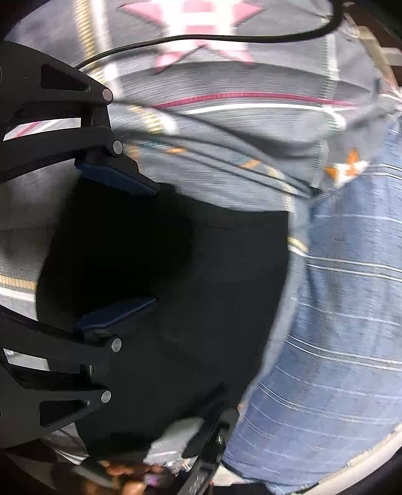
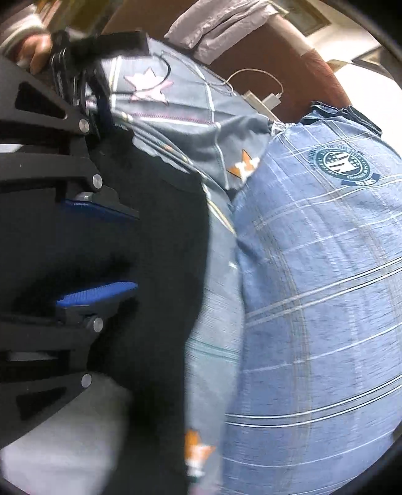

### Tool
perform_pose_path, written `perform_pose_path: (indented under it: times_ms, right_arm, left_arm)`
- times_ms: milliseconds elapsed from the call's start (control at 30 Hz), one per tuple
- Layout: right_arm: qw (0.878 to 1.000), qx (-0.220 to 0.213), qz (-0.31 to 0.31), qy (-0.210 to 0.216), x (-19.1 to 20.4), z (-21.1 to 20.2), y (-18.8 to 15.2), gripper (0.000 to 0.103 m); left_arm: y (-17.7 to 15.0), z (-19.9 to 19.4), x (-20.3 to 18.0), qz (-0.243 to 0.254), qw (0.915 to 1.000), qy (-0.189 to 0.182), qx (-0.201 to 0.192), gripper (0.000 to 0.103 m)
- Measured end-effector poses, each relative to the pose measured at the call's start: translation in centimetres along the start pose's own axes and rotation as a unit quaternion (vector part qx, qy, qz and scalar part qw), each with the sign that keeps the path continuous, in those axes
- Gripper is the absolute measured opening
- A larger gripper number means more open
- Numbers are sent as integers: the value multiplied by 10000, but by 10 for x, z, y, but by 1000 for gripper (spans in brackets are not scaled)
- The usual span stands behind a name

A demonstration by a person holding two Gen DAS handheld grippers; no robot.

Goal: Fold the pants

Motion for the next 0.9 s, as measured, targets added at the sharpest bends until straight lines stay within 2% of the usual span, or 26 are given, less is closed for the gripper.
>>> perform_pose_path:
  times_ms: [67, 133, 233, 367, 433, 533, 600, 733, 833, 900]
  right_arm:
    - [9996, 12, -256, -145, -3, 8, 17, 47]
    - [9988, 77, -466, -157, -4, 19, 29, 47]
    - [9965, 198, -815, -68, -2, 36, 42, 47]
    - [9893, 247, -1439, -33, 1, 54, 51, 48]
    - [9860, 340, -1633, 25, 3, 63, 52, 49]
    - [9806, 556, -1877, 106, 2, 81, 52, 49]
    - [9789, 680, -1915, 208, 0, 91, 53, 49]
    - [9767, 911, -1882, 487, -3, 104, 52, 50]
    - [9790, 930, -1728, 559, -7, 108, 50, 50]
    - [9798, 825, -1754, 488, -5, 107, 48, 42]
  left_arm:
    - [17, -2, -7, 170, 9998, -67, -11, 68]
    - [37, 4, -15, 410, 9989, -182, 169, 75]
    - [73, 23, -20, 748, 9962, -357, 257, 75]
    - [108, 59, -14, 1152, 9891, -337, 855, 75]
    - [120, 73, -12, 1400, 9845, -264, 1021, 75]
    - [129, 90, -11, 1738, 9779, -257, 1134, 75]
    - [130, 103, -11, 1931, 9709, -327, 1379, 75]
    - [129, 124, -18, 2463, 9569, -228, 1525, 76]
    - [132, 130, -20, 2529, 9551, -480, 1466, 76]
    - [136, 136, -19, 2365, 9575, -663, 1516, 73]
Point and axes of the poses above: each gripper's, at about its wrist camera, not at the fingertips, and z roughly the way its jaws point, x to its left, y to its top, the point moved 4 cm from there along z, roughly the way its jaws point, and after that the axes turned 12 degrees about -y, right-handed, at the moved point
